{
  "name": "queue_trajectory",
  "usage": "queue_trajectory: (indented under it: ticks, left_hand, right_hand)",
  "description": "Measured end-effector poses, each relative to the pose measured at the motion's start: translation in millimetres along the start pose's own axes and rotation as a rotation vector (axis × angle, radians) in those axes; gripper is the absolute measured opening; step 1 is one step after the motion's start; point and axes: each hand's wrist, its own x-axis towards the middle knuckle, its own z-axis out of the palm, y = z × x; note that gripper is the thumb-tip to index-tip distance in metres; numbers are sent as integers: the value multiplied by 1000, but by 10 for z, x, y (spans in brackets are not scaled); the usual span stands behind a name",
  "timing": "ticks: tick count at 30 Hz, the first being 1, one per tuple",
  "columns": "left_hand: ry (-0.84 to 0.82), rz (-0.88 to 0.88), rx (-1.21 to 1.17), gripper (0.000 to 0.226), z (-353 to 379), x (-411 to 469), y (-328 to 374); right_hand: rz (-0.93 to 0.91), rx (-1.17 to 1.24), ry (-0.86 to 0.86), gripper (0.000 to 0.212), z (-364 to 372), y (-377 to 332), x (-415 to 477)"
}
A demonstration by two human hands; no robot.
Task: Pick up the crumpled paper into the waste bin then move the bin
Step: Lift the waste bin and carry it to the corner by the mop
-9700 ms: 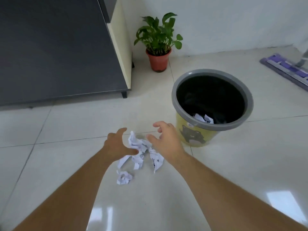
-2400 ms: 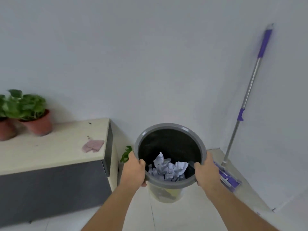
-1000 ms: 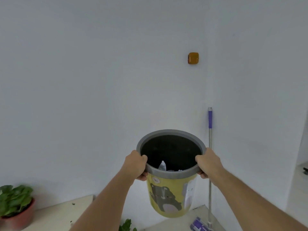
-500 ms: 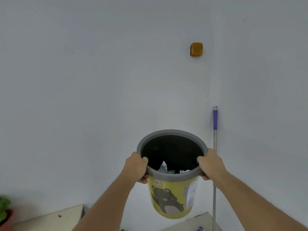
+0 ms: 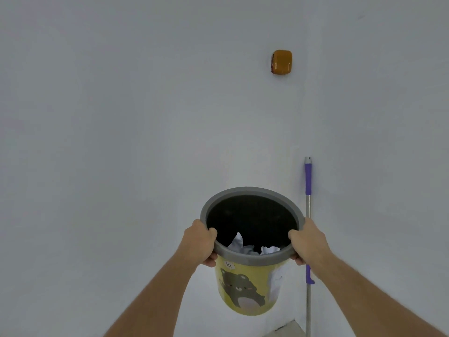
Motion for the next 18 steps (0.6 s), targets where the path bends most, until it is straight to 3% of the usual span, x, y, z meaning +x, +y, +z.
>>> queue_trajectory:
  ticks: [18]
  left_hand:
    - [26,-81,-2,25,715,1036,120]
  right_hand:
    - [-29,-45,-56,31,177,206,1310]
